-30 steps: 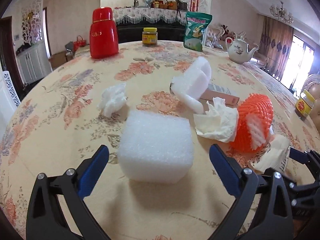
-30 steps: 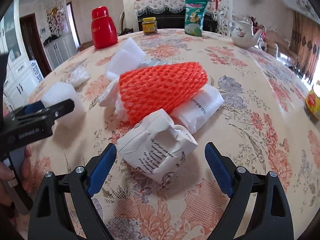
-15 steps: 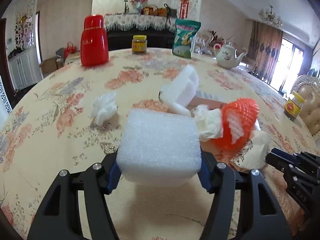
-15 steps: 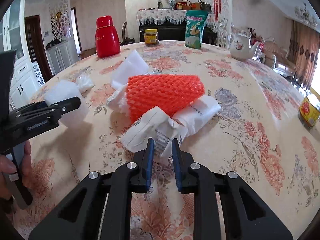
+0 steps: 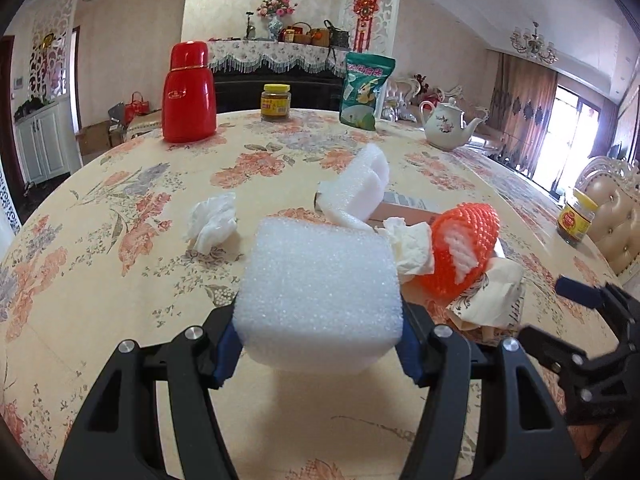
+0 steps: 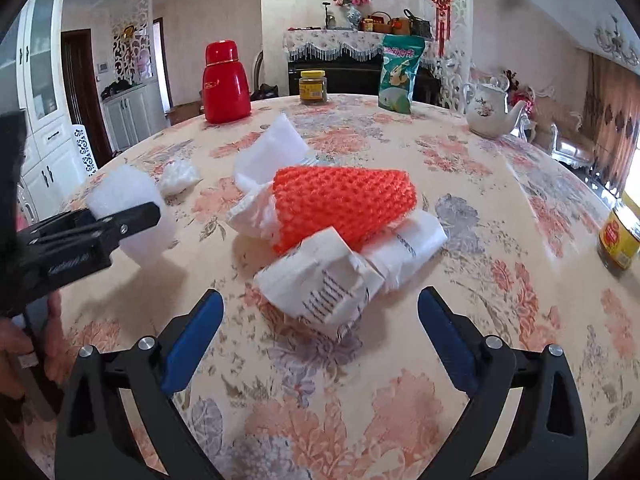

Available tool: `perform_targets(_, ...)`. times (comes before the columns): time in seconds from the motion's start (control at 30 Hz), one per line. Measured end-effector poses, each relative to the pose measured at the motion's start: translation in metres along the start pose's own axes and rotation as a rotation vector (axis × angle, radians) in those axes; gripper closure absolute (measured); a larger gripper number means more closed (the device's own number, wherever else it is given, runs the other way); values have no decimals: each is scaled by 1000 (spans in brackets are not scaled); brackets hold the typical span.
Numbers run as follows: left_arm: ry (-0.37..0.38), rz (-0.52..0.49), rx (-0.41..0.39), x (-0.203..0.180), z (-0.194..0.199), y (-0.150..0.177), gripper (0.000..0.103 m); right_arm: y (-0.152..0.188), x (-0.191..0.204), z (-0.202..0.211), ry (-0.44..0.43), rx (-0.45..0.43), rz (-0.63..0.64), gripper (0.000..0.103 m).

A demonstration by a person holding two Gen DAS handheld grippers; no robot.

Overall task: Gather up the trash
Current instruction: 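Grasp the white paper bag with the right tool while the left tool grasps a white foam block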

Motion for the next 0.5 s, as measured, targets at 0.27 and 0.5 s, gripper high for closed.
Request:
perform_targets(0.27,32,-1,14,-1,-1,2,41,-5,9,-39,64,102,109,18)
perform_targets(0.5,43,10,28,1,-4,3,41,-2,12,-30,77,66,150,25)
Point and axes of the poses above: each gripper's, at about its wrist camera, not at the fingertips, and z roughly against the way its jaws point, x to its left, y to its underside, the point moved 5 cm from there along -z, roughly the way its jaws point, and after that the axes turned 4 degrees about -z, right-handed, at the moved point
